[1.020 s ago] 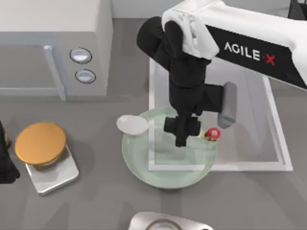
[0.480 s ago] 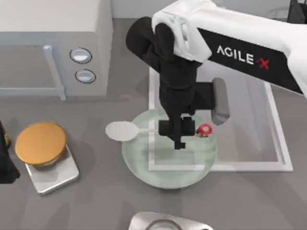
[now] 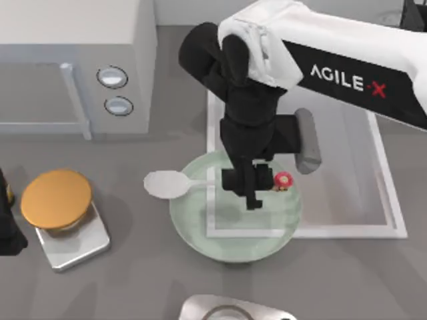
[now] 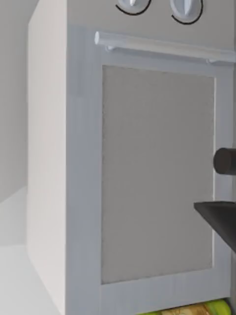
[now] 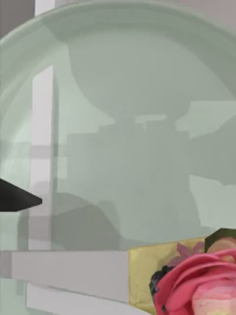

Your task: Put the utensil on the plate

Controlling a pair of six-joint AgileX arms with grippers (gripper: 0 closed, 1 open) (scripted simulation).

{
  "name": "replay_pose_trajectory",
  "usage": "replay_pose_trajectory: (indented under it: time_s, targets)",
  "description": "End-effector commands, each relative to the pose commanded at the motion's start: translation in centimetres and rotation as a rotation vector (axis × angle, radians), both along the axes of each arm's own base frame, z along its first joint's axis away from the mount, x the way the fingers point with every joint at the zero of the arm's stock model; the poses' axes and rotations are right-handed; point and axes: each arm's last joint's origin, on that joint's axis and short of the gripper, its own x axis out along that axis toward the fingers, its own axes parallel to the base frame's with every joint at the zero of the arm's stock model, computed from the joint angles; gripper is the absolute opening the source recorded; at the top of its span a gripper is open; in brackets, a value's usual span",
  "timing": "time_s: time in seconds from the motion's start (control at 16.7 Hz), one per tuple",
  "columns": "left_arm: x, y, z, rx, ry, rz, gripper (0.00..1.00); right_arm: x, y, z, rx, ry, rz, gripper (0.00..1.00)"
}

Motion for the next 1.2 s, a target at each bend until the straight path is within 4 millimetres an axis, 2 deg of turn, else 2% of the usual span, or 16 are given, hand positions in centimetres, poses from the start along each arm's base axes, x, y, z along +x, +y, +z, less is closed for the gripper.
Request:
replay_pose_trajectory:
  time_s: [0.72,0.96,1.2]
  targets:
    - [0.0,0.0,0.0,0.0,0.0,0.0,1.0,-1.5,-0.2,1.4,0.103,-0.06,0.066,0.0]
    - [0.0,0.0,0.0,0.0,0.0,0.0,1.0,-1.1,0.2,0.6,0.084,-0.058,0.042,0.0]
    - [0.0,0.0,0.0,0.0,0.0,0.0,1.0,-0.2,0.7,-1.1,0.042,-0.045,0.003,0.0]
